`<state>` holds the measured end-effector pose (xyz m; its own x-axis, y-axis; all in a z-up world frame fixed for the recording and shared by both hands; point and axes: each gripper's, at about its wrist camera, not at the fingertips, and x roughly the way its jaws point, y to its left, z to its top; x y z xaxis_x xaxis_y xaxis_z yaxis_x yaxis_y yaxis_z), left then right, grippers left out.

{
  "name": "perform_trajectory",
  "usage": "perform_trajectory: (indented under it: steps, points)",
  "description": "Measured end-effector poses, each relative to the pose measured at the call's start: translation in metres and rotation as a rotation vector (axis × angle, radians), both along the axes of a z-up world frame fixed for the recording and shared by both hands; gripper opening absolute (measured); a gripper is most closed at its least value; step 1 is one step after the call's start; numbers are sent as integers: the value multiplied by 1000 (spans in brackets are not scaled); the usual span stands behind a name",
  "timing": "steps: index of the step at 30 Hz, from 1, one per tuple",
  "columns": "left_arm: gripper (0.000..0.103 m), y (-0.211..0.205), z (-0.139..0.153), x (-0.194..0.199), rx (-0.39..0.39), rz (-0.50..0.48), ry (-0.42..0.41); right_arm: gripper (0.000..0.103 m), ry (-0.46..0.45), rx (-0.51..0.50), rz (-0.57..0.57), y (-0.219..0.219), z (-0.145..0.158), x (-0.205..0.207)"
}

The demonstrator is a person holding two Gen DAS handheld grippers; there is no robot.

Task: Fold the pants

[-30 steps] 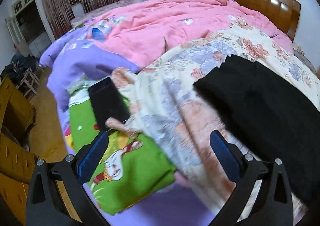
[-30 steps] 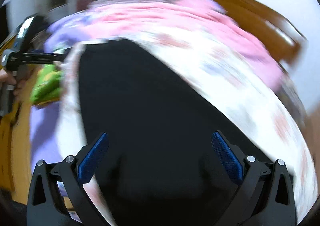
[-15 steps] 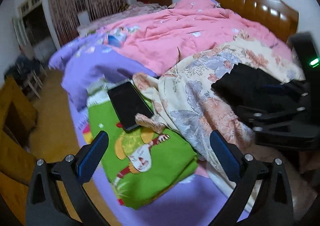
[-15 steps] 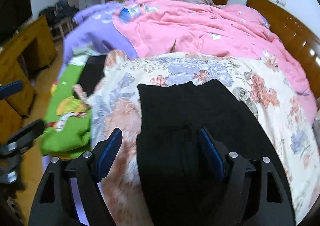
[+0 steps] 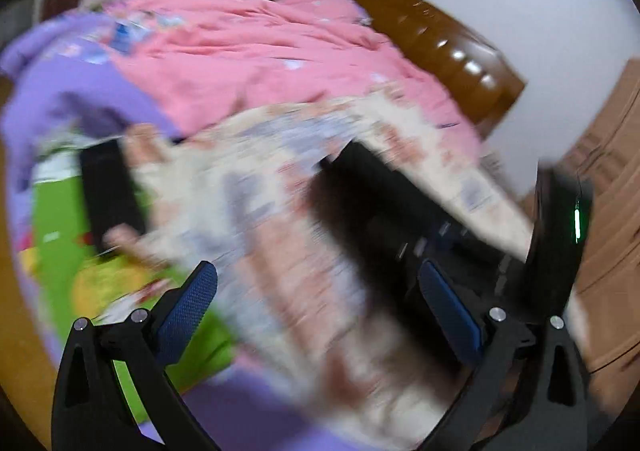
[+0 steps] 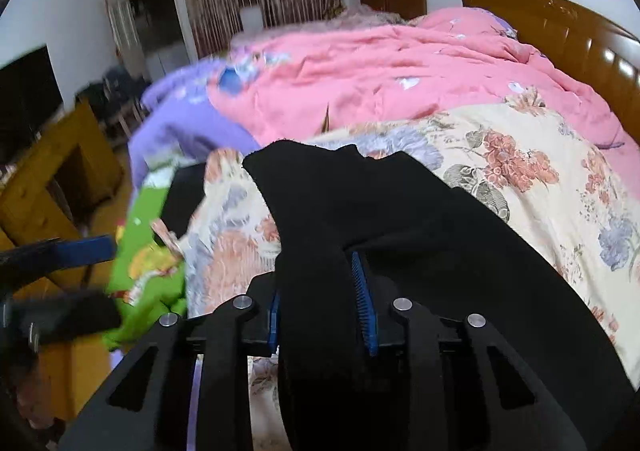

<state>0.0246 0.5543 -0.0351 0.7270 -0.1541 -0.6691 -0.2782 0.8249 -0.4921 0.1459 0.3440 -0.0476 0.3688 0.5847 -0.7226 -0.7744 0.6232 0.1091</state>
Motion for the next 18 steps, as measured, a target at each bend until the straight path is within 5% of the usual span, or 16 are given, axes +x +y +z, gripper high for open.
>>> perform_trajectory:
  steps: [6,11,18]
  points:
    - [101,-15,4,91,-85,-127,-1,25,17,98,-28,-18,5,0]
    - [100,-5,-19,129,-51,-59,157,26,51,71,-19,-17,0,0]
    - [101,15,4,80,32,9,94,60,18,-126,36,12,-15,-11]
